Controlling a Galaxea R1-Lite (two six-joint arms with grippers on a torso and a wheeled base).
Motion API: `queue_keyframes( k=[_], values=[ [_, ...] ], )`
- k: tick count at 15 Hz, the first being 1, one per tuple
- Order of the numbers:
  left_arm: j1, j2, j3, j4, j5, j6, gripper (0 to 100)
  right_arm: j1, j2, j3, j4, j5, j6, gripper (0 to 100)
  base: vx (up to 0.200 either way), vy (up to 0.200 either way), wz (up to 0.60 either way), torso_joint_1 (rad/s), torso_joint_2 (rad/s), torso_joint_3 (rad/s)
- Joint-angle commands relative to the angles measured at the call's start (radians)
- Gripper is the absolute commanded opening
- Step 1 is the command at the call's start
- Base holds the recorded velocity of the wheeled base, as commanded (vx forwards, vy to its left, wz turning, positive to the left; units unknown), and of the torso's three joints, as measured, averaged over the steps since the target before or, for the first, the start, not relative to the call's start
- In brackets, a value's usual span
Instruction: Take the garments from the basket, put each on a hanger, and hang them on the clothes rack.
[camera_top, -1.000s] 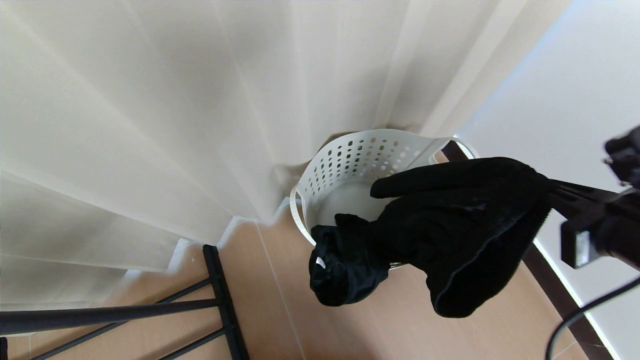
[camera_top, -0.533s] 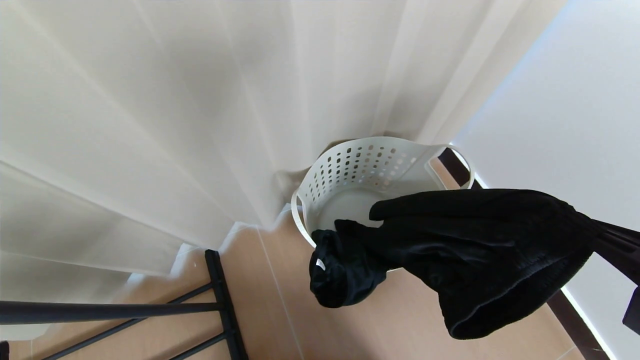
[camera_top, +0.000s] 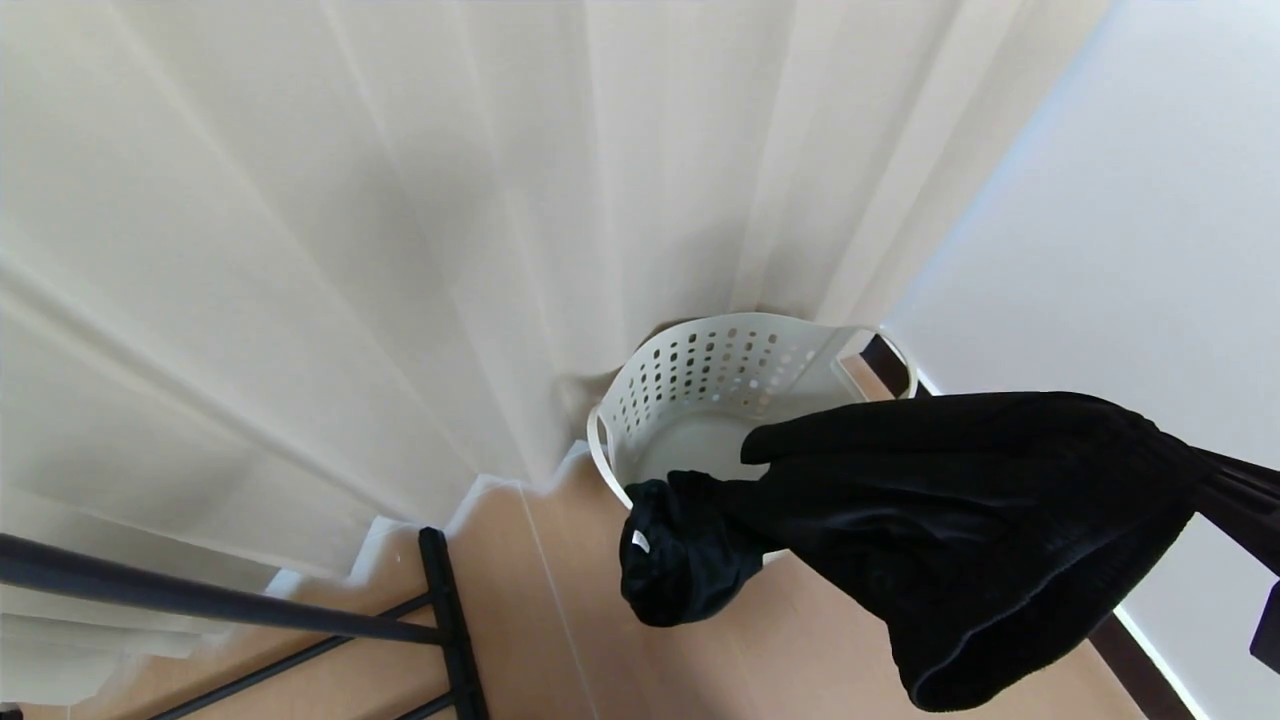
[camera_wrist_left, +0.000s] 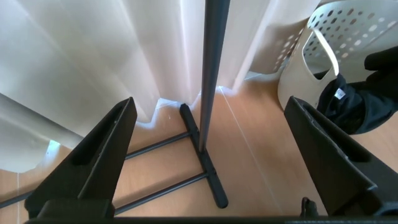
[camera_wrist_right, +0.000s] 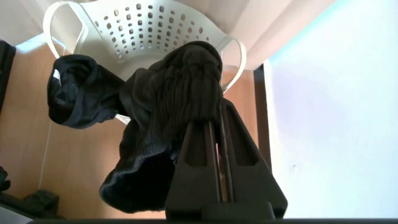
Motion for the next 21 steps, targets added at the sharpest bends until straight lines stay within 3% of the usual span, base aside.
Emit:
queue_keyframes(
  k=[1, 9, 21],
  values=[
    [0.0, 0.0, 0.0, -0.001, 0.0, -0.001, 100, 0.0, 0.0, 0.0, -0.001, 0.0, -0.001, 0, 0.0, 0.0, 0.0, -0.002, 0.0, 0.207],
    [0.0, 0.0, 0.0, -0.001, 0.0, -0.001, 100, 0.0, 0.017, 0.014, 0.001, 0.003, -0.002, 0, 0.0, 0.0, 0.0, 0.043, -0.29, -0.05],
    [0.0, 0.0, 0.0, -0.001, 0.0, -0.001, 100, -0.001, 0.014, 0.022, 0.001, 0.004, -0.002, 0, 0.0, 0.0, 0.0, 0.158, -0.49, -0.137]
  ],
)
